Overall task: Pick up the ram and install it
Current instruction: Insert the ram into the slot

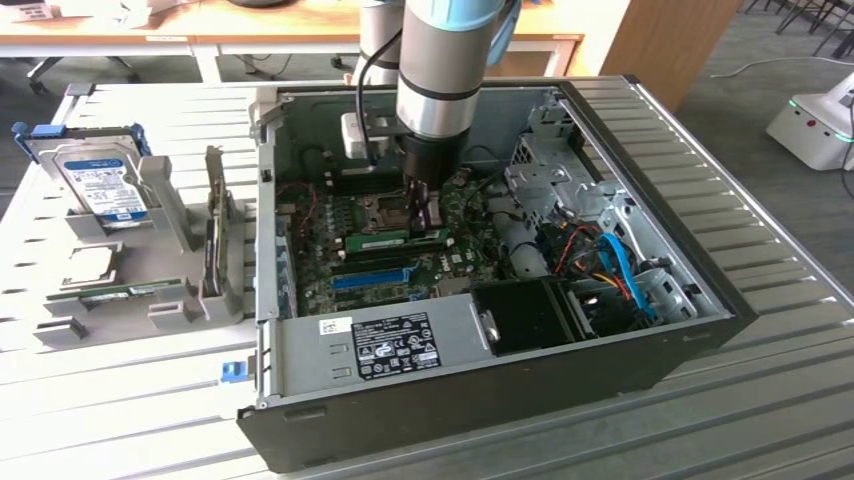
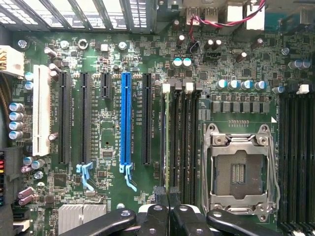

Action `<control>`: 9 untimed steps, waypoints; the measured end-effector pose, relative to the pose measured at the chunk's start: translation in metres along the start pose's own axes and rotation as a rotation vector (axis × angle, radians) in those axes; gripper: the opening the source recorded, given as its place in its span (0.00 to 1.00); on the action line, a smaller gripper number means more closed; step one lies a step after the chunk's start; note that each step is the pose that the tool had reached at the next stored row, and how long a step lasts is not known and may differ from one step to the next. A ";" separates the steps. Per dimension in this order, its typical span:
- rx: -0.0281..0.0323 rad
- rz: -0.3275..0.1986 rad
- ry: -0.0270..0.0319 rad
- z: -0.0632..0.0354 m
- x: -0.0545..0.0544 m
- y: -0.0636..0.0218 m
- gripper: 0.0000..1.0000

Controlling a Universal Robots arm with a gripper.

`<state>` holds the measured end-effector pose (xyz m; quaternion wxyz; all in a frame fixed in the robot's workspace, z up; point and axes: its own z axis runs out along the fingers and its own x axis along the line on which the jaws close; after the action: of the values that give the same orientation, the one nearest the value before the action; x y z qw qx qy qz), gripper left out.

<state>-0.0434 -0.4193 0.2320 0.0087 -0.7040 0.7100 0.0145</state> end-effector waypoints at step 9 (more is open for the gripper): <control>0.0000 -0.003 -0.0001 0.0010 0.000 0.0000 0.12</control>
<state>-0.0434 -0.4193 0.2311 0.0088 -0.7052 0.7088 0.0145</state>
